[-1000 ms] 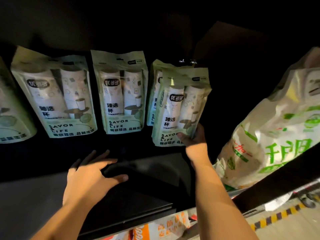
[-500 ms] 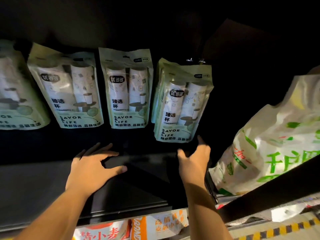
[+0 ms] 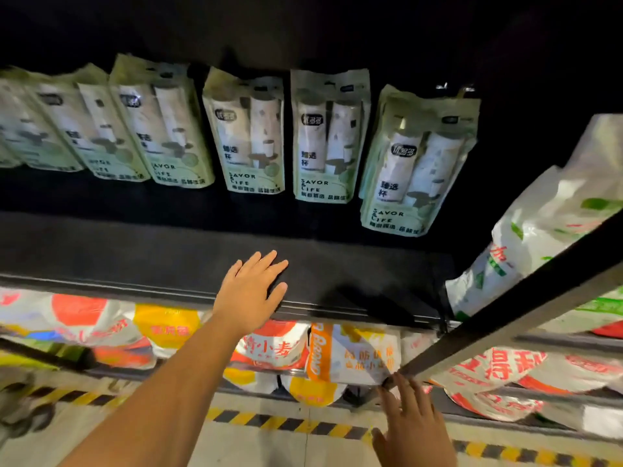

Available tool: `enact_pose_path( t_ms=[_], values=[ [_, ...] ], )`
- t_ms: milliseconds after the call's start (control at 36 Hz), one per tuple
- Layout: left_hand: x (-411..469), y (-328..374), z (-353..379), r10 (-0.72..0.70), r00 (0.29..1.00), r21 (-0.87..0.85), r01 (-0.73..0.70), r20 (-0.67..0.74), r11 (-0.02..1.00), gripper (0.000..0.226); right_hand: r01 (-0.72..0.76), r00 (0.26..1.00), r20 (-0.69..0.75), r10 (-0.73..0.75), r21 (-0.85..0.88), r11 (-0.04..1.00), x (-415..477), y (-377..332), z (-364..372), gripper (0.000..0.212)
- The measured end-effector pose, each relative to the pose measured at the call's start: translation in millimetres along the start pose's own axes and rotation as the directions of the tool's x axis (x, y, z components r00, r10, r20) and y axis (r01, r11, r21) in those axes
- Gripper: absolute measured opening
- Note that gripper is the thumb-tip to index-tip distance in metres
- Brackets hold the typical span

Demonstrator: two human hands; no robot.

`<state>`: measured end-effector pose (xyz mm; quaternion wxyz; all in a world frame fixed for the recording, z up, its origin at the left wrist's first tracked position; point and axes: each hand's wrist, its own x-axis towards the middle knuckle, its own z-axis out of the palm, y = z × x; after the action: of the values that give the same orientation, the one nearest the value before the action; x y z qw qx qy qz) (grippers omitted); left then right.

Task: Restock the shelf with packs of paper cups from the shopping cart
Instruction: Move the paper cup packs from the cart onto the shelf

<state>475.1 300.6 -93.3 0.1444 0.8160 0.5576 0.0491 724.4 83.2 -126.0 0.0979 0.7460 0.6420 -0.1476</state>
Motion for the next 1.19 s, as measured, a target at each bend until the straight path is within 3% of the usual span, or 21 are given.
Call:
enact_pose_path(
  t_ms=[56,194,306,389,611,750,1028,1194],
  values=[
    [-25,-6,0,0.003,1.0,0.063,-0.003,-0.001,0.998,0.068,-0.073,0.986,0.151,0.075,-0.023,0.997,-7,-8,-4,0.079],
    [-94,-41,-2,-0.034,0.999,0.174,0.036,-0.015,0.984,0.057,0.02,0.97,0.241,-0.01,-0.038,0.999,0,-23,-8,0.075],
    [-151,-75,-10,-0.193,0.981,0.004,0.193,0.028,0.981,0.058,0.117,0.961,0.26,-0.091,-0.084,0.99,16,-58,-20,0.075],
    [-196,-105,-21,-0.348,0.932,0.001,0.35,0.102,0.937,0.061,0.23,0.959,0.195,-0.205,-0.117,0.966,24,-102,-30,0.076],
    [-330,-200,-55,-0.637,0.767,-0.035,0.64,0.071,0.767,0.058,0.472,0.881,0.119,-0.458,-0.16,0.867,20,-267,-40,0.075],
    [-416,-254,-81,-0.748,0.663,0.012,0.749,0.03,0.663,0.054,0.588,0.809,0.088,-0.582,-0.123,0.799,-6,-380,-39,0.055],
    [-554,-342,-89,-0.88,0.457,-0.032,0.889,0.127,0.457,0.074,0.798,0.602,0.226,-0.766,-0.141,0.585,-45,-565,-19,0.082],
    [-599,-369,-93,-0.932,0.346,-0.115,0.936,0.108,0.334,0.073,0.854,0.517,0.261,-0.815,-0.227,0.469,-67,-633,-14,0.078]
  ],
)
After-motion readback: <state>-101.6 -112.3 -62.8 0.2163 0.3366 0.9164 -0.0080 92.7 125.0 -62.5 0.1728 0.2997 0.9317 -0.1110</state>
